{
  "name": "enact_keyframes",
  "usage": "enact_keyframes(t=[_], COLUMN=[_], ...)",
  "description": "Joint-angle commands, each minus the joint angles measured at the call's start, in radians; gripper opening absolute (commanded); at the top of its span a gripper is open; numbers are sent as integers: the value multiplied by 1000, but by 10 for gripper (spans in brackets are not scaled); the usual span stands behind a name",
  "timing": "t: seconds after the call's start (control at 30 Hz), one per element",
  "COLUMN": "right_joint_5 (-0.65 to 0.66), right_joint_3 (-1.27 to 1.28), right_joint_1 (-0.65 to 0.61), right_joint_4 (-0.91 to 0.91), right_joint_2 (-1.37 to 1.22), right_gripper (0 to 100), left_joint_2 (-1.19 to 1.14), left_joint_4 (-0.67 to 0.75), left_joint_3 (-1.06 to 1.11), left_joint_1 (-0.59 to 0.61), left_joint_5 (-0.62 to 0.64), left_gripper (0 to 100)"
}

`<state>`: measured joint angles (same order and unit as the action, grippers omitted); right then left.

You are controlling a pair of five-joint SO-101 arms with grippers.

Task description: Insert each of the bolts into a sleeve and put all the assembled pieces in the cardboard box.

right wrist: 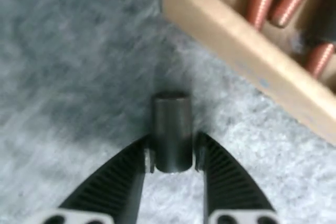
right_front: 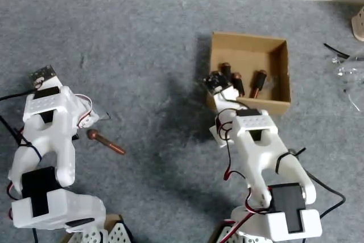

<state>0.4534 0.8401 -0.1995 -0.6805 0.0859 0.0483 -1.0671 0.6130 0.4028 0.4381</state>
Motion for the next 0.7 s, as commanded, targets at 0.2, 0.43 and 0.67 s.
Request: enact_keyframes(t=[0.2,0.43,0.67], right_joint_5=[-9,-9,-11], right_joint_3=[-150,-203,-209], right_joint_1=[-48,-44,21], right_joint_4=[62,53,-125], right_joint_2=[-163,-208,-208], right_gripper=[115,115,115], left_joint_2=[44,44,44], left_joint_4=[9,11,11], left_joint_3=[-15,-15,-15], left_joint_1=[8,10,10], left_joint_5=[2,2,2], left_gripper=[326,326,326])
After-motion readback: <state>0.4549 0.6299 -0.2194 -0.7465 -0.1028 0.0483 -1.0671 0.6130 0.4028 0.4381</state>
